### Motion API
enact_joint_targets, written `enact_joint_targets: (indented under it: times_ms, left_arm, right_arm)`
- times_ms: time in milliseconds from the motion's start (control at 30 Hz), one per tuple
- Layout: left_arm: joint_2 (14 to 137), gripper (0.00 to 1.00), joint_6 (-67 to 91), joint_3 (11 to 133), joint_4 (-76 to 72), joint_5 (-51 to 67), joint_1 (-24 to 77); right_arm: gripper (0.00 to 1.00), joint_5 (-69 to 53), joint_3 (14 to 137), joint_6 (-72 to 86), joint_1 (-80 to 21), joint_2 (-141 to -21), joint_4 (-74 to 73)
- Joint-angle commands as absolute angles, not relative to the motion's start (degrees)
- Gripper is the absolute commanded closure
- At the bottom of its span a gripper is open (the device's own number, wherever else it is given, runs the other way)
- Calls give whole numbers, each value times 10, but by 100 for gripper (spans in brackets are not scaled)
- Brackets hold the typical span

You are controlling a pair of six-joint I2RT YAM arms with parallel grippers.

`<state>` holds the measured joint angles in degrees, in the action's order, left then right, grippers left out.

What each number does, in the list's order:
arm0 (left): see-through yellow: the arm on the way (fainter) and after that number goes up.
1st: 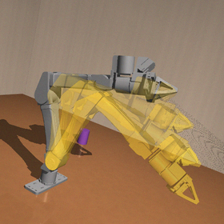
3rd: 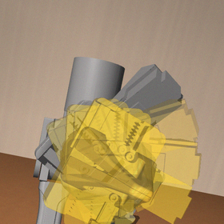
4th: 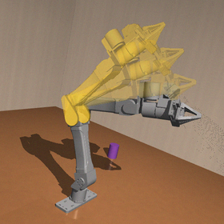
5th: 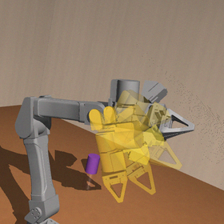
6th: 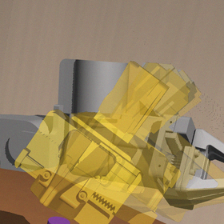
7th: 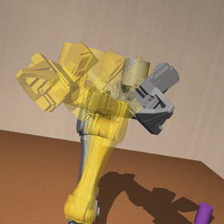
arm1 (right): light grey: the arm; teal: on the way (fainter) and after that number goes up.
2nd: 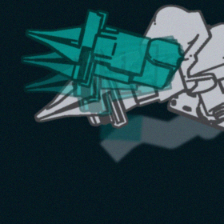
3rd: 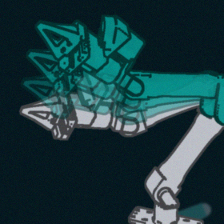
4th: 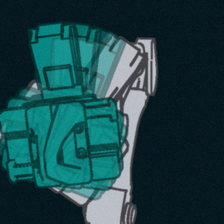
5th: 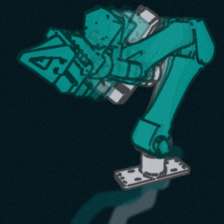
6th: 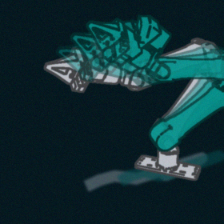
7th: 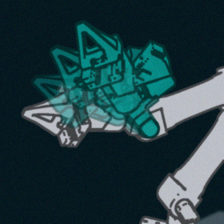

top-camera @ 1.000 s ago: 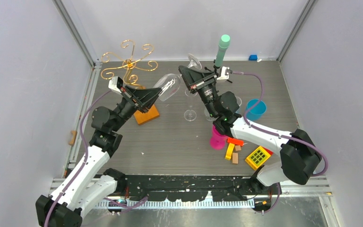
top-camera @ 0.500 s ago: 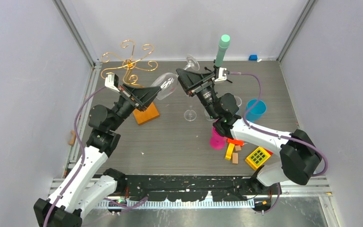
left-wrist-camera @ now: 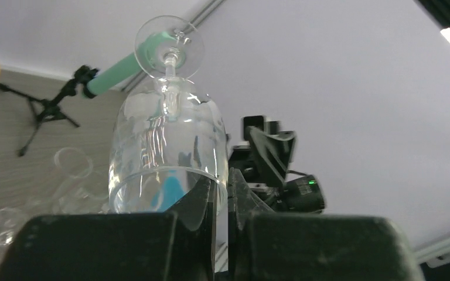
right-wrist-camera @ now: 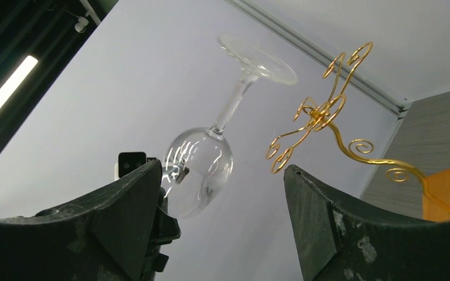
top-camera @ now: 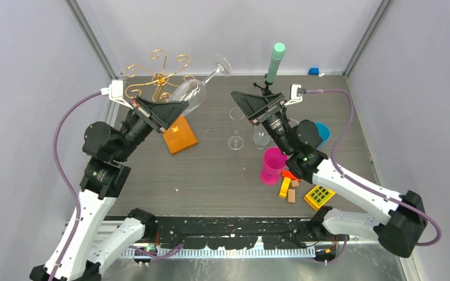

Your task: Take the wine glass off the wine glass rack

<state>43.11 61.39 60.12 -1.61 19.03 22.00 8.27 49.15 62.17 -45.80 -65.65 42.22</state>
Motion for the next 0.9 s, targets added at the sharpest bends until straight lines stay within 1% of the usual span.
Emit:
enact_joint_targets:
  times_ms: [0,267,433,633,767,867]
  left_arm:
    - [436,100,495,661,129,188,219]
    - [454,100,346,746,365,206,220]
    - [472,100,278,779,495,193,220]
    - [535,100,252,800,581,184,220]
    - [557,100,244,793,610,117,230]
    - [576,100,248,790,615,93,247]
  right_arm:
    - [19,97,485,543,-461,-591,320]
    - [19,156,476,460,-461,-492,141]
    - [20,179,486,415,-461,-457,72]
    - [21,201,512,370,-462,-456,15]
    - [21,210,518,346,-461,-470,19]
    - [22,212,521,329,-461,-479,31]
